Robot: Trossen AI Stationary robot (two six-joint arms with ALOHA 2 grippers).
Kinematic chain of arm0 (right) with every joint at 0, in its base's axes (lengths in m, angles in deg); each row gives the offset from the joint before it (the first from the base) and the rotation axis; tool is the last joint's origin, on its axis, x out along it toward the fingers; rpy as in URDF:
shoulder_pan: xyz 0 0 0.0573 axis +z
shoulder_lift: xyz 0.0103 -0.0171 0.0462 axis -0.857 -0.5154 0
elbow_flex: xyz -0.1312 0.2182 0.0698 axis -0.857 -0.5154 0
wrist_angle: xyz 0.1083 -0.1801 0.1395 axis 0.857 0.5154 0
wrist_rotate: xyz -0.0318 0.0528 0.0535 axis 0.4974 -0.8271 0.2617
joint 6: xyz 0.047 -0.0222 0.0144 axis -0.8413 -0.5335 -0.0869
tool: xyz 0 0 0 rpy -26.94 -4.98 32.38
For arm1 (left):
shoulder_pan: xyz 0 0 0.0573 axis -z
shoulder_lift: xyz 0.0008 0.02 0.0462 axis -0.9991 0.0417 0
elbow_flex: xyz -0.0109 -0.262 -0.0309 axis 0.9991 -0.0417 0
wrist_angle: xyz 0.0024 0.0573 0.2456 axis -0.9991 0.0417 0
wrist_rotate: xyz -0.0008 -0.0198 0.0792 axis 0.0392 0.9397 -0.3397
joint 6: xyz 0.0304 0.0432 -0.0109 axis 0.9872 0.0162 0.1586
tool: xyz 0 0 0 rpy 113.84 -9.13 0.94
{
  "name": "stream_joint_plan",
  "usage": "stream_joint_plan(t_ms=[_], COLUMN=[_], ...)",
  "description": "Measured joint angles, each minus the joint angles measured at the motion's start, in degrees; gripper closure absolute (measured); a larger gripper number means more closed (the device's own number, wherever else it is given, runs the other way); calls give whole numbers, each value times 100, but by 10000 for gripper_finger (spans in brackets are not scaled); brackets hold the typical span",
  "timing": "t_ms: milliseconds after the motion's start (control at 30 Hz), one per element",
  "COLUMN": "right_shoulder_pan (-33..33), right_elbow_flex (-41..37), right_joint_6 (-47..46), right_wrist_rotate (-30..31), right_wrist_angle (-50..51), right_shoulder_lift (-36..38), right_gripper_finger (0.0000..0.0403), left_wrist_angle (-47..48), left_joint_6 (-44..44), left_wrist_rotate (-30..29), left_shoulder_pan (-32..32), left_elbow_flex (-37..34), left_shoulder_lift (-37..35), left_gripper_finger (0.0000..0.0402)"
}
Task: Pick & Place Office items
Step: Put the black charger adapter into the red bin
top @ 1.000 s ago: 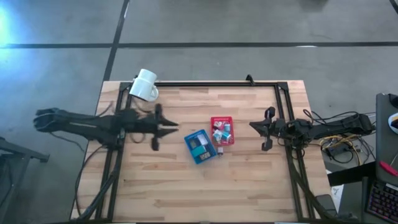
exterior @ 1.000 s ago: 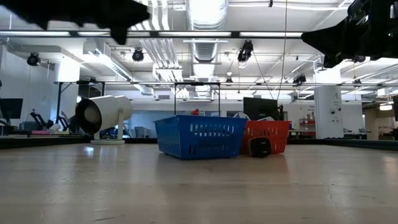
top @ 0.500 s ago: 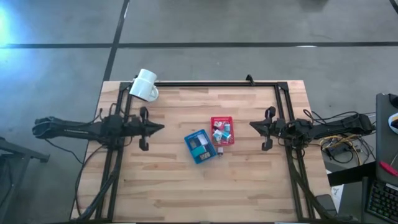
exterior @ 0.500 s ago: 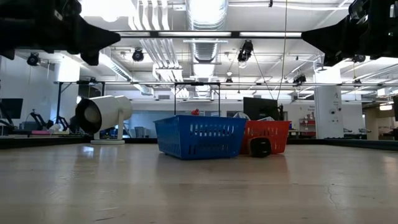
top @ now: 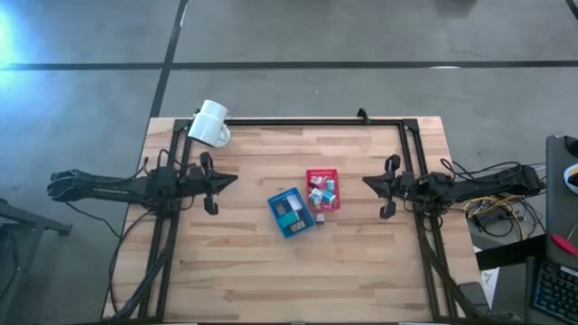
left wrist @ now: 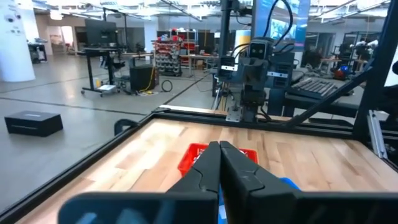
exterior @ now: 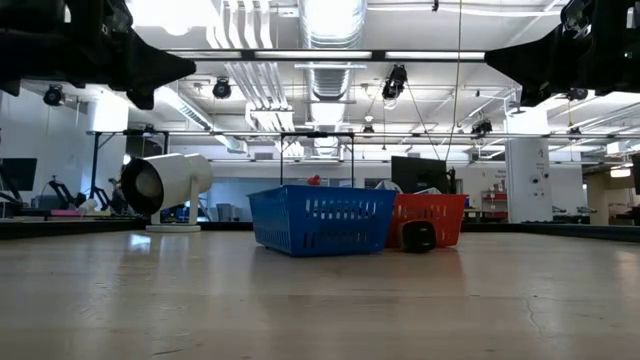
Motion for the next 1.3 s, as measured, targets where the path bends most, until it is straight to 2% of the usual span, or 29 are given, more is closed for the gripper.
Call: stream_joint_plan(t_ms=[167,367,733,833,900,1033,1200,1300], right_shoulder_pan=[0,0,0,0,4,0,11,31], right_elbow_flex=[0,0,0,0,0,198,740,979], right_joint_6=[105,103,-22,-15,-39,-454,-519,-551], right_wrist_rotate=[0,0,-8,-330,-515,-473,-892,-894], right_wrist_angle=[-4,-4,29,76,57,104,808,902], right_shoulder_lift=[0,0,0,-35,-128,-430,-1047,-1472], right_gripper_finger=[394,394,394,394,394,394,394,394], left_wrist_angle=[0,2,73,365,536,561,577,722], left_joint_6=[10,-56,-192,-101,-95,-127,-174,-281], left_wrist_rotate=[-76,-623,-635,-636,-669,-822,-894,-1275], left_shoulder_pan=[0,-1,-2,-2,-2,-4,-4,-4], left_elbow_flex=[-9,-55,-71,-71,-71,-65,-36,-25], left_shoulder_lift=[13,13,13,13,13,13,9,4], left_gripper_finger=[398,395,394,396,398,398,393,394])
